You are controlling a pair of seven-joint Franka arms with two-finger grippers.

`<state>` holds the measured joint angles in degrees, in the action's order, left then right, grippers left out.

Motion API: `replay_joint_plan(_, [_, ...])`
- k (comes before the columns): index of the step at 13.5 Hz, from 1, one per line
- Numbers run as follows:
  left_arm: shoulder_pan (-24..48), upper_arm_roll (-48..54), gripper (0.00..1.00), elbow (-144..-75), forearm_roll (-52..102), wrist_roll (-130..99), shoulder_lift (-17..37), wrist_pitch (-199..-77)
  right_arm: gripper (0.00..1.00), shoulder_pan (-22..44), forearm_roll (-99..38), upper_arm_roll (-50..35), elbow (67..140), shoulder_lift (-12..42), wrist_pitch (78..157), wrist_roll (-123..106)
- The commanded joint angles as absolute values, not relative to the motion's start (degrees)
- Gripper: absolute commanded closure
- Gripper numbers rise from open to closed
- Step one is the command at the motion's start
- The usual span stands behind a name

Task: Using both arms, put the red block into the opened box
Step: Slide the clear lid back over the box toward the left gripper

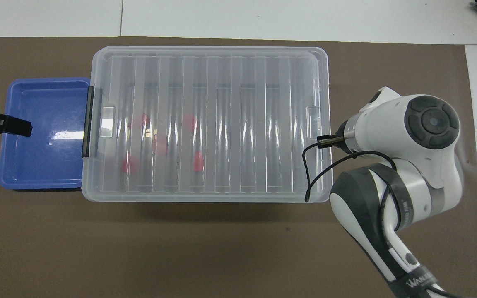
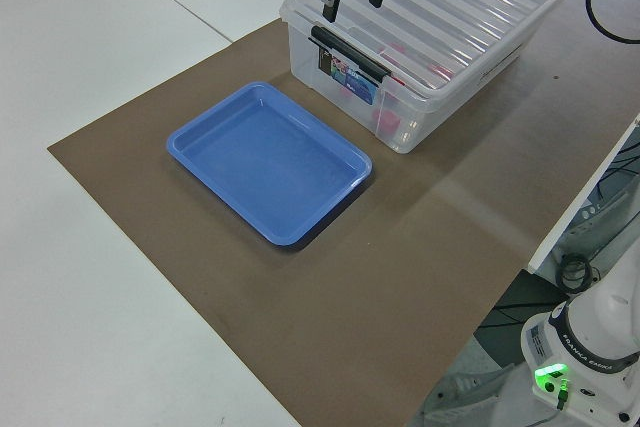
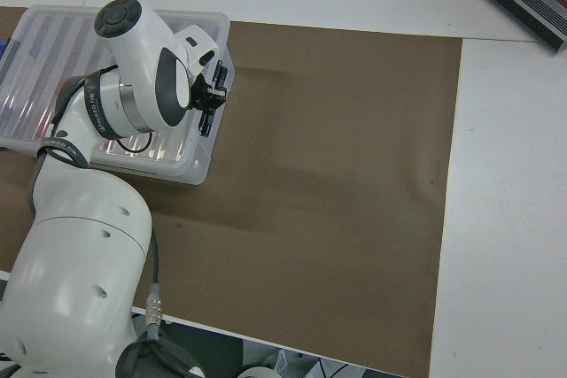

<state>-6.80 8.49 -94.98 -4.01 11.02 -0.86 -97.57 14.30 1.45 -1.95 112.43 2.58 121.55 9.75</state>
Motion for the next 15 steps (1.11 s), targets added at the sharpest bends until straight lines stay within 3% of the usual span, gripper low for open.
replay_joint_plan(1, [-7.12,8.35,0.0,-96.77,-3.25,11.34,-2.64,-97.38,1.0,14.07,0.79,-2.02,112.76,2.37,122.61,8.88])
replay_joint_plan(10, [-7.12,8.44,0.0,-96.77,-3.25,11.34,-2.64,-97.38,1.0,10.65,0.44,-1.58,111.88,-0.52,120.16,9.4])
replay_joint_plan(11, [-7.12,8.44,0.0,-96.85,-3.25,11.34,-2.64,-97.38,0.4,9.07,0.44,-1.58,111.88,-1.22,119.02,9.4])
replay_joint_plan(12, [-7.12,8.44,0.0,-96.86,-3.25,11.34,-2.64,-97.38,0.0,7.66,0.44,-1.58,111.88,-1.84,118.74,9.4])
replay_joint_plan(15, [-7.12,8.44,0.0,-96.86,-3.25,11.34,-2.64,-97.38,0.0,3.44,0.44,-1.32,109.62,-3.43,113.67,9.58])
